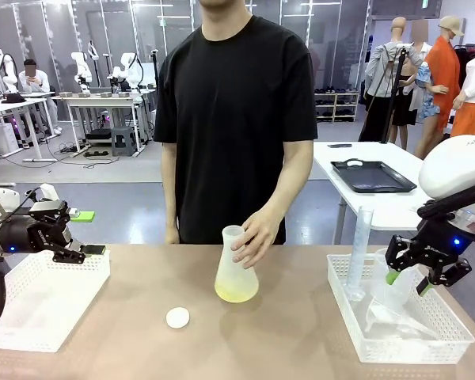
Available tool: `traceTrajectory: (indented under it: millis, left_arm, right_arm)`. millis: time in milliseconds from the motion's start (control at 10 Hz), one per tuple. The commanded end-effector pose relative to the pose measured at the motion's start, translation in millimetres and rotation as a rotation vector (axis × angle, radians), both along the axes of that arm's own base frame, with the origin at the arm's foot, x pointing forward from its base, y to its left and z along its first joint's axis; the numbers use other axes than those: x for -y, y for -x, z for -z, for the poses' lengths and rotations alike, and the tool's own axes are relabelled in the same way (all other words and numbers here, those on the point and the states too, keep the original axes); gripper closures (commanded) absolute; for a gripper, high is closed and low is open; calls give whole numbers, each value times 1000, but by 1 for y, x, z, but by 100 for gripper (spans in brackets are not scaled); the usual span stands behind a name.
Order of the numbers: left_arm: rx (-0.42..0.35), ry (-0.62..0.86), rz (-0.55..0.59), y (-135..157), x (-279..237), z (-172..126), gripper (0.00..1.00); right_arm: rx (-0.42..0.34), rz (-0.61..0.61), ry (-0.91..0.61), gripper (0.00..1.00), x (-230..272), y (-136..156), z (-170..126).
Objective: Prepare the solutions needed for the experiment.
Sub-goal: When the human places the Big flask in the center of the table, pick up the Big flask and place it in the left Organizing basket.
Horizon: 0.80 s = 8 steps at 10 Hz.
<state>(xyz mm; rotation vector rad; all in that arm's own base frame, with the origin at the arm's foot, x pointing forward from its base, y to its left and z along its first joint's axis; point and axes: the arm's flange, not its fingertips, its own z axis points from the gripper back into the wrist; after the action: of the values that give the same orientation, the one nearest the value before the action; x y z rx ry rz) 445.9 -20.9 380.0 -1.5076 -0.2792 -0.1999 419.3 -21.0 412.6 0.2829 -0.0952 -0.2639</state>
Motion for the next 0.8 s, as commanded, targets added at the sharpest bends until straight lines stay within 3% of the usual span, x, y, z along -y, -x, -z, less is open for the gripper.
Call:
traceTrajectory:
  millis: [0, 200, 700]
  left_arm:
    - [0, -7, 5, 1, 0, -2, 0]
    - [0, -7, 5, 1, 0, -2, 0]
    - [0, -7, 5, 1, 0, -2, 0]
  right_arm:
    - [0, 0, 0, 37, 0, 0, 0]
    - [80, -79, -191, 37, -15, 14, -22]
    - [104, -271, -787, 37, -17, 24, -39]
